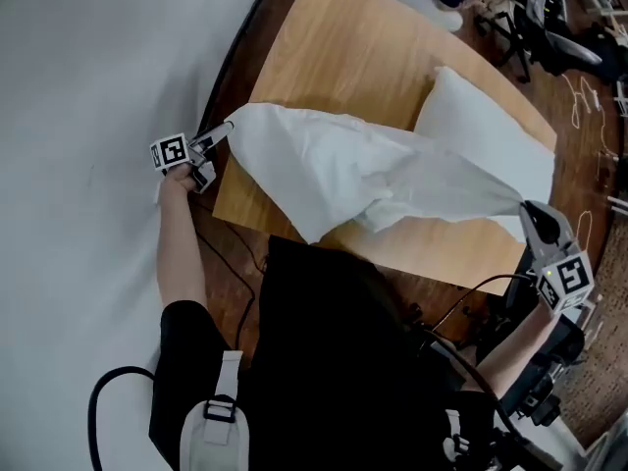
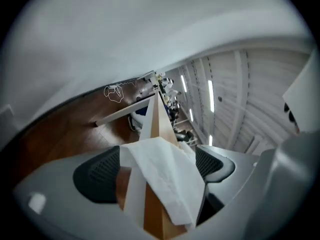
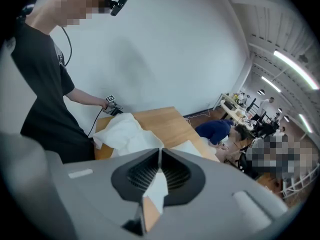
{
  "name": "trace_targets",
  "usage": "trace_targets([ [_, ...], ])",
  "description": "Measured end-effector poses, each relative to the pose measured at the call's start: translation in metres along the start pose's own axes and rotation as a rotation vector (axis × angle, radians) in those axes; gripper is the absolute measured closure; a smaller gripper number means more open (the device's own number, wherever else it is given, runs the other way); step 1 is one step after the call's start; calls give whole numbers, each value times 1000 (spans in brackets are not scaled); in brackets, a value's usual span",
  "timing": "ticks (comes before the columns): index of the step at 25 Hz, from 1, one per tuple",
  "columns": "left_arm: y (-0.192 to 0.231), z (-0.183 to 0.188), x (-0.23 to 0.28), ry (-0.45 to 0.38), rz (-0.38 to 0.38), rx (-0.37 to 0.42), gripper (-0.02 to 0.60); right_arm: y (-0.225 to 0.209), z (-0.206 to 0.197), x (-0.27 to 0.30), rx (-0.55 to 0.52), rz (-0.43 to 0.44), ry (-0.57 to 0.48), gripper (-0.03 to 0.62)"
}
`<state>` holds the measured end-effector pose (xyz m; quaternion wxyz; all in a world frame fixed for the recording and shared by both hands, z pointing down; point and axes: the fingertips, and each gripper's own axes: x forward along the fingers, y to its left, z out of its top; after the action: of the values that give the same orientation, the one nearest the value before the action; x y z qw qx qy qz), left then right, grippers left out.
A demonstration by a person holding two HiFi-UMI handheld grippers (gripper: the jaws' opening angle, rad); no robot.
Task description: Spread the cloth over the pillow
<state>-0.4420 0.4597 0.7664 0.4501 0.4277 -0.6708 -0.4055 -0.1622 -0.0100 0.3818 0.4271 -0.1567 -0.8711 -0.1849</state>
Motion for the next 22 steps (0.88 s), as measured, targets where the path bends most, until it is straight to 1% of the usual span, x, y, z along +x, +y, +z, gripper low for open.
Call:
trace_targets([
  [1, 5, 1, 5, -14, -19, -57, 118, 1, -1, 1, 6, 3, 3, 574],
  [2, 10, -1, 11, -1, -22, -84, 121, 2, -1, 2, 12, 6, 6, 574],
  [3, 13, -5, 17, 33, -19, -85, 146, 2, -1, 3, 17, 8, 9, 574],
  [4, 13, -8, 21, 62, -23, -77, 235, 2, -1, 5, 22, 9, 11, 574],
  [5, 8, -8, 22, 58, -43, -75, 345, 2, -2, 7, 26, 10, 13, 572],
  [6, -1, -1, 17, 16, -61, -65, 424, 2, -3, 9, 29, 9, 16, 573],
  [7, -8, 10, 9, -43, -54, -22, 567, 1, -6, 10, 33, 4, 18, 572],
  [8, -15, 22, -1, -97, -40, 50, 577, -3, -11, 8, 38, -6, 20, 573],
  [9, -30, 32, -9, -139, -57, 126, 578, -8, -18, 5, 45, -20, 20, 573],
  [10, -55, 41, -16, -172, -101, 205, 578, -13, -24, 0, 56, -37, 18, 574],
  [12, -120, 66, -35, -232, -187, 395, 578, -24, -35, -17, 82, -82, 4, 574],
  [15, -232, 115, -74, -308, -230, 727, 578, -50, -43, -61, 108, -200, -28, 574],
  [17, -303, 146, -100, -363, -254, 911, 578, -71, -43, -100, 114, -315, -56, 574],
  [19, -358, 174, -122, -422, -266, 1049, 578, -88, -40, -140, 113, -437, -85, 576],
  [20, -381, 185, -131, -447, -269, 1103, 578, -95, -37, -160, 108, -488, -106, 576],
  [22, -422, 196, -137, -478, -291, 1180, 578, -105, -23, -202, 87, -565, -170, 576],
])
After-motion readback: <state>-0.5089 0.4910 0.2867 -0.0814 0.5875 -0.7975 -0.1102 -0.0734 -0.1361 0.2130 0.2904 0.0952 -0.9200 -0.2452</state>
